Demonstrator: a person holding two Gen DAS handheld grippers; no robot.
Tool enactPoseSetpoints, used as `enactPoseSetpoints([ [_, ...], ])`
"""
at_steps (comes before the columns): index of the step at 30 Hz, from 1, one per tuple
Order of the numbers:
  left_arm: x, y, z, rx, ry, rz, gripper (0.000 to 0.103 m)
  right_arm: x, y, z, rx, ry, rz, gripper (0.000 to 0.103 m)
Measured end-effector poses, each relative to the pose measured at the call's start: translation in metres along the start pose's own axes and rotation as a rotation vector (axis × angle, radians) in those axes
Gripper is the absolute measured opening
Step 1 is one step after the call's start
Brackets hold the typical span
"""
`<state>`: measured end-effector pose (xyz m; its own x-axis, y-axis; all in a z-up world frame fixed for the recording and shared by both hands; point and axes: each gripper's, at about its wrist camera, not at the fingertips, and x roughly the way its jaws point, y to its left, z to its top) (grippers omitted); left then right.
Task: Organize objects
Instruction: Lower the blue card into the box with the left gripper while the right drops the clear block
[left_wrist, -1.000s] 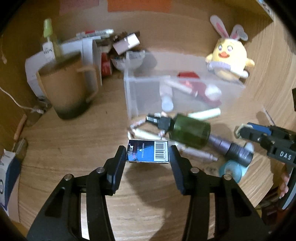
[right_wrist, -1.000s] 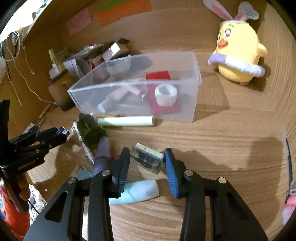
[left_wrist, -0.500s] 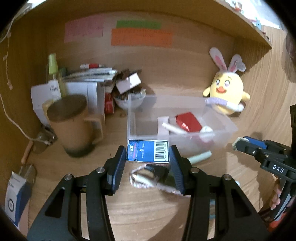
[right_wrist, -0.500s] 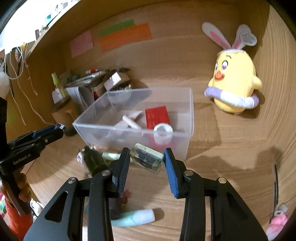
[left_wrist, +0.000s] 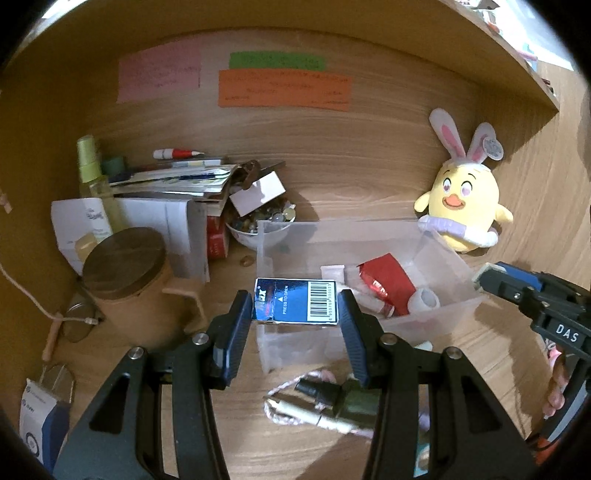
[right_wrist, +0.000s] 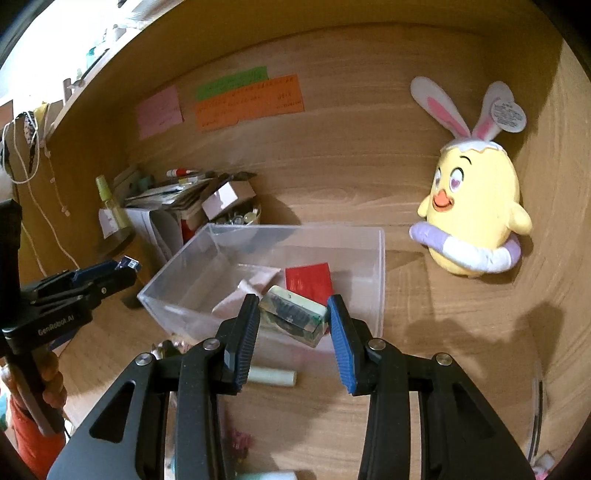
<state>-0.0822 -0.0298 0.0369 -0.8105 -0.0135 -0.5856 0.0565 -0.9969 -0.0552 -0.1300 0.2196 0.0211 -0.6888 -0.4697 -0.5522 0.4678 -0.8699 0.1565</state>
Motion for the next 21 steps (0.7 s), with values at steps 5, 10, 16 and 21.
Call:
enactPoseSetpoints([
  [5, 0.02, -0.005, 0.007, 0.009, 0.034, -0.012, 0.047, 0.025, 0.004, 0.007, -0.011, 0.035, 0.014, 0.035],
  [10, 0.04, -0.011, 0.007, 0.029, 0.076, -0.031, 0.047, 0.051, 0.01, 0.006, -0.035, 0.09, 0.02, 0.035],
  [16, 0.059, -0.017, 0.004, 0.075, 0.116, -0.037, 0.047, 0.071, 0.019, 0.004, -0.06, 0.133, 0.034, 0.035],
  [21, 0.07, -0.018, 0.002, 0.078, 0.158, -0.055, 0.047, 0.083, 0.023, 0.004, -0.077, 0.157, 0.029, 0.035],
])
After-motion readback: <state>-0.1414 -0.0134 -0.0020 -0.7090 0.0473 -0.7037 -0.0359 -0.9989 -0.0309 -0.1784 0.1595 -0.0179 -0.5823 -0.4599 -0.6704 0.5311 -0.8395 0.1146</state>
